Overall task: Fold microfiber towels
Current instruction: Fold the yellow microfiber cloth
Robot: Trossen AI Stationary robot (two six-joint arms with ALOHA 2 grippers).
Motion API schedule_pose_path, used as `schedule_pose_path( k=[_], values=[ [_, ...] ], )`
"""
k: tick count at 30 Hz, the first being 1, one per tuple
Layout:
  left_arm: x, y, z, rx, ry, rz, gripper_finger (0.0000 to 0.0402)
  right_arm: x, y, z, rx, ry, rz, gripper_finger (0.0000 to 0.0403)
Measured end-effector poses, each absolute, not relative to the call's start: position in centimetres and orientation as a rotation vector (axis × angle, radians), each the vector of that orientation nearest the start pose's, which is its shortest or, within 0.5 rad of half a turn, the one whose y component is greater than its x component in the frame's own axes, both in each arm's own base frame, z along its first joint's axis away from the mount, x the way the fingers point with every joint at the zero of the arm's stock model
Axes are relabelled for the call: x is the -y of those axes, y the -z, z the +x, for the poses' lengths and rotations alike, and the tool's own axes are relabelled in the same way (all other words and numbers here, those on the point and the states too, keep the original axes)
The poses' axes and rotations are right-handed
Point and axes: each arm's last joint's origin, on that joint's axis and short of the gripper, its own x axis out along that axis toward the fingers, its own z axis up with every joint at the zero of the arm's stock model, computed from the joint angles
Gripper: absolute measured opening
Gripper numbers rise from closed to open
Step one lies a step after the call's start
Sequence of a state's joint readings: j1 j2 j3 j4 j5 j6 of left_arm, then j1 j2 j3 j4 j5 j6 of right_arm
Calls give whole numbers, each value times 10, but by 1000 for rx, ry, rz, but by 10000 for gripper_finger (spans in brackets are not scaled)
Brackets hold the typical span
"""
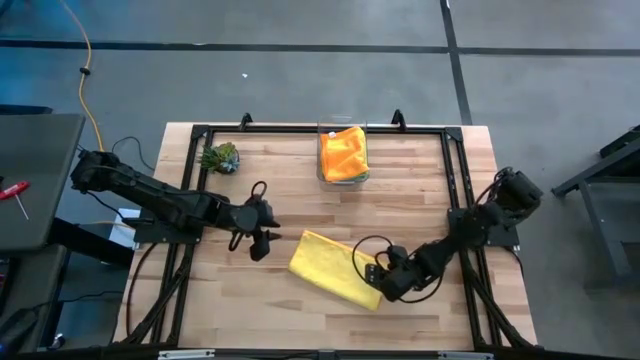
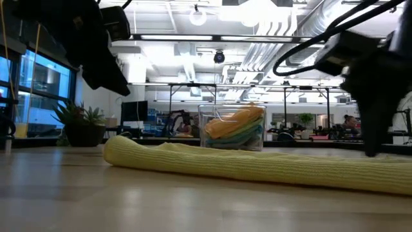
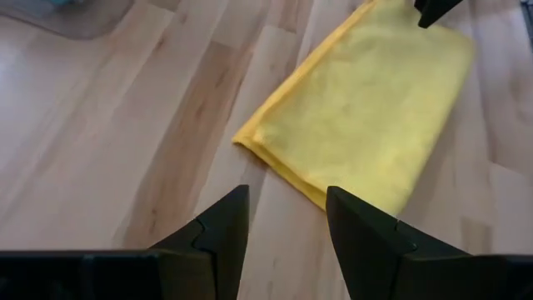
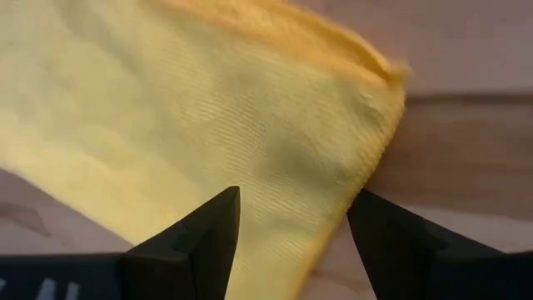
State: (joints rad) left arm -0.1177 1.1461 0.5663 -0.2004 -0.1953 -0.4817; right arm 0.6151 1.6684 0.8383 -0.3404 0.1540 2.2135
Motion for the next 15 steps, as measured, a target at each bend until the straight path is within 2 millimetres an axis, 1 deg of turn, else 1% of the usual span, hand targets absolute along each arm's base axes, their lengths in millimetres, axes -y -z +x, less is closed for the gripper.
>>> schedule_pose_path(
  k=[4, 8, 11, 15],
  values=[
    [19, -192, 216, -730, -277, -323, 152, -156, -134, 249, -931, 914, 1515, 210],
    [19, -192, 216, -736, -285, -318, 152, -153, -124, 252, -969, 956, 1495, 194],
    [19, -192, 216, -739, -285, -316, 152, -153, -120, 252, -984, 974, 1477, 168],
    [19, -192, 216, -739, -285, -316, 152, -150, -118, 250, -1006, 998, 1438, 119]
  ],
)
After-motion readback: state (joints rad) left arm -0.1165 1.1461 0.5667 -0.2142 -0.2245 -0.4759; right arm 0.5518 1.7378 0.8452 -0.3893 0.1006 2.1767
